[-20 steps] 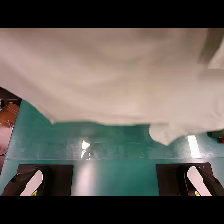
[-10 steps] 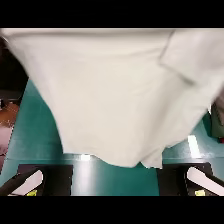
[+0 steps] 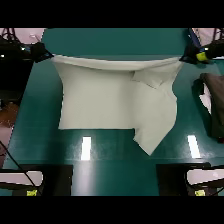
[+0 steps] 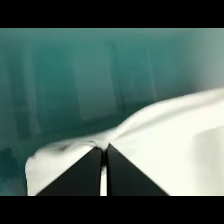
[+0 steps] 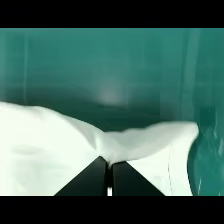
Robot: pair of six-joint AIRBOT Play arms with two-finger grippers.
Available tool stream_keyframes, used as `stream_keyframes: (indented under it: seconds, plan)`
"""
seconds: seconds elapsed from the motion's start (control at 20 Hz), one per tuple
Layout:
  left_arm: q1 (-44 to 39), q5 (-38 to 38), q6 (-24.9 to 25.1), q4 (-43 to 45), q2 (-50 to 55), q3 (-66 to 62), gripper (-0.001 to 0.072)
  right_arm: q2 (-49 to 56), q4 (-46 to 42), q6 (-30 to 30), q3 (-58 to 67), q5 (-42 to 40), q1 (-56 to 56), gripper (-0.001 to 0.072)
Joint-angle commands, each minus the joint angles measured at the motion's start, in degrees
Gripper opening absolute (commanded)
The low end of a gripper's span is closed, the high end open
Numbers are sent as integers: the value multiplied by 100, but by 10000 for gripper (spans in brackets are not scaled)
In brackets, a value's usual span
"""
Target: Fold the shirts.
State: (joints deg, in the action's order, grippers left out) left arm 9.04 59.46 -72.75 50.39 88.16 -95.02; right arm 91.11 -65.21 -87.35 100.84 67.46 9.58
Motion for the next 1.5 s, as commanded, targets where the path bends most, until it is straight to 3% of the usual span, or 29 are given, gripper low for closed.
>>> stream_keyframes:
  seconds: [0.0, 0.2, 0.5, 0.6, 0.8, 1.1, 1.15, 1.2, 1.25, 1.3, 1.45]
  plan:
    - [-201, -1576, 332, -20, 382, 15, 30, 378, -101, -63, -24, -1565, -197, 13]
    - [-289, -1812, 824, 17, 597, 15, 30, 411, -133, 385, -24, -2138, -197, 13]
    - [-289, -828, 828, 424, 767, 17, 30, 409, -1554, 409, -205, -789, -428, 13]
    - [-289, -400, 828, 664, 769, 31, 30, 382, -1604, 409, -599, -470, -520, 12]
    - [-289, 131, 828, 1178, 774, 343, 30, 90, -1582, 332, -1545, -592, -553, 12]
    - [-289, 76, 817, 1228, 774, 901, 31, -90, -1534, 326, -2413, -627, -553, 17]
    - [-289, 133, 804, 1231, 774, 905, 61, -90, -1530, 315, -2439, -590, -553, 20]
    - [-289, 151, 704, 1228, 774, 901, 309, -90, -1530, 310, -2439, -546, -553, 112]
    - [-289, 162, 518, 1233, 774, 903, 477, -92, -1530, 249, -2430, -509, -553, 277]
    - [-286, 195, 361, 1239, 772, 901, 498, -92, -1530, 129, -2409, -411, -553, 345]
    - [-181, 793, -42, 1432, 761, 826, 499, -111, -1532, 144, -2124, 356, -507, 345]
